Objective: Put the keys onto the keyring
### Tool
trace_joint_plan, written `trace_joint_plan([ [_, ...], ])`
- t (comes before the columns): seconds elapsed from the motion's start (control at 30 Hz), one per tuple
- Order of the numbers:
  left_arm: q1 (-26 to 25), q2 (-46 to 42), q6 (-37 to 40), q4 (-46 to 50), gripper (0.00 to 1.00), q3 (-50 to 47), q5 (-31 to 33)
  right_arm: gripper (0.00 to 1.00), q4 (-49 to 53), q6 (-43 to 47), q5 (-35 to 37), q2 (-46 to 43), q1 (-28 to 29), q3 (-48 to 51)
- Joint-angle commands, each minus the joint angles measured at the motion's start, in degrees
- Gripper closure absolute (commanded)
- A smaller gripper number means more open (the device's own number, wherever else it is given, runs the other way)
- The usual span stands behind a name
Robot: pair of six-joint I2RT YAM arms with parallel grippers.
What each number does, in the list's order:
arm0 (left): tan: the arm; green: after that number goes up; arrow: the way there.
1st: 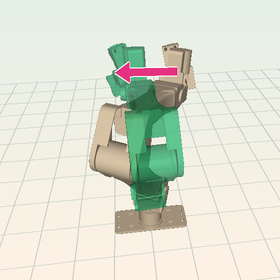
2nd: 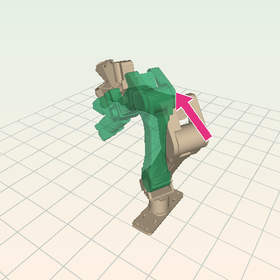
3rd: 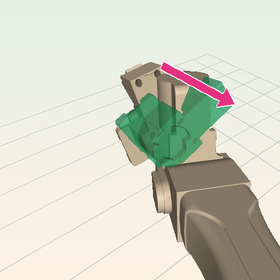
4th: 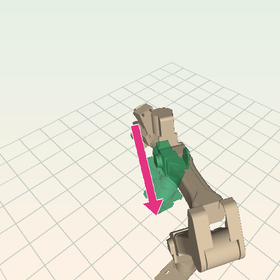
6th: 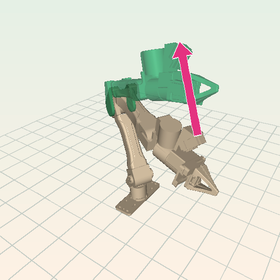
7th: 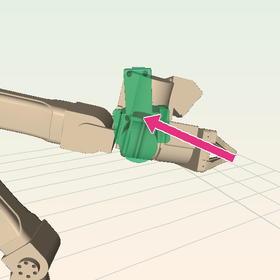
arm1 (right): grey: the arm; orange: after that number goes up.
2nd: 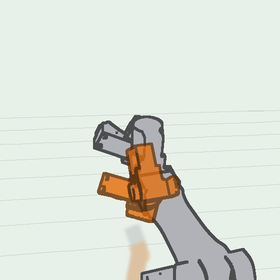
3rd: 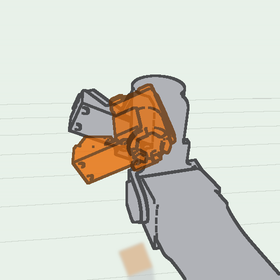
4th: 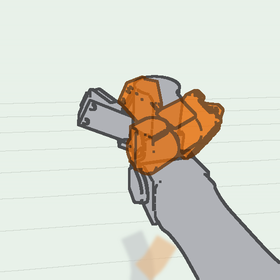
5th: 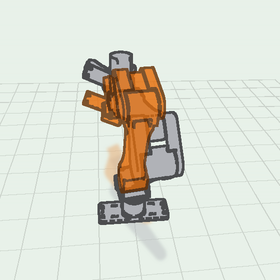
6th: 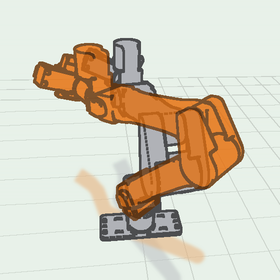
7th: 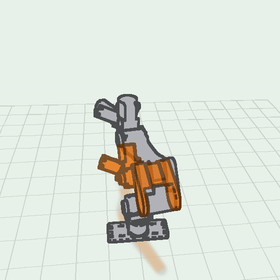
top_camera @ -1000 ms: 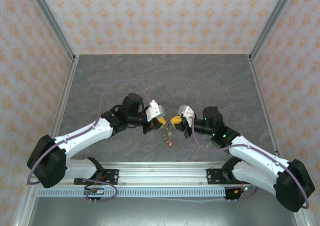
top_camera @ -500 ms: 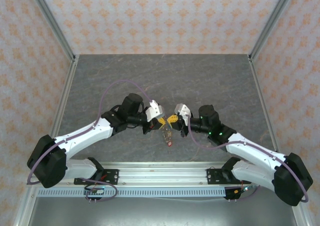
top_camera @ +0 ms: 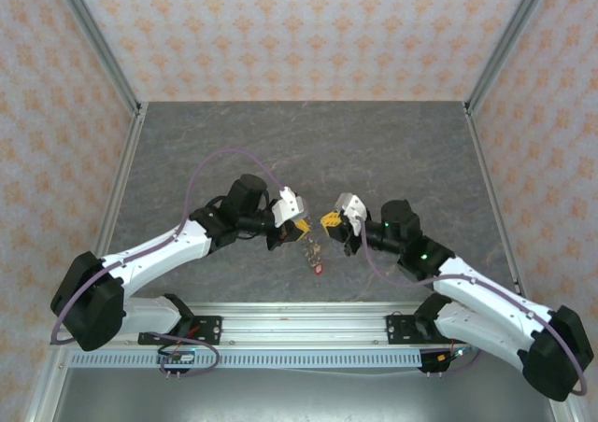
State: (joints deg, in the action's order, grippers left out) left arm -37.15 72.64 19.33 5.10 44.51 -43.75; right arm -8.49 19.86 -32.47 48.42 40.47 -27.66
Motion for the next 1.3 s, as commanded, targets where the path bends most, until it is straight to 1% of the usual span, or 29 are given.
trace_joint_plan([
  [0.0, -0.65, 0.43, -0.21, -1.46, 1.00, 1.32, 0.65, 1.00, 2.86, 0.89, 0.70, -1.75, 0.31, 0.68],
  [0.13, -0.65, 0.51, -0.33, -1.68, 1.00, 1.58, 0.59, 1.00, 1.88, -1.08, -2.29, 0.10, 0.35, 0.35],
  [0.47, -0.65, 0.39, -0.43, -1.06, 1.00, 1.98, 0.55, 1.00, -2.93, -3.16, -4.06, 4.95, 0.36, -0.90],
  [0.8, -0.64, 0.57, -0.51, -1.58, 1.00, 1.96, 0.50, 1.00, -4.41, -4.80, -7.42, 7.78, 0.36, -1.97],
  [1.27, -0.65, 0.78, -0.52, -1.41, 1.00, 2.09, 0.06, 1.00, -7.77, -6.93, -5.61, 10.58, 0.42, -2.84],
])
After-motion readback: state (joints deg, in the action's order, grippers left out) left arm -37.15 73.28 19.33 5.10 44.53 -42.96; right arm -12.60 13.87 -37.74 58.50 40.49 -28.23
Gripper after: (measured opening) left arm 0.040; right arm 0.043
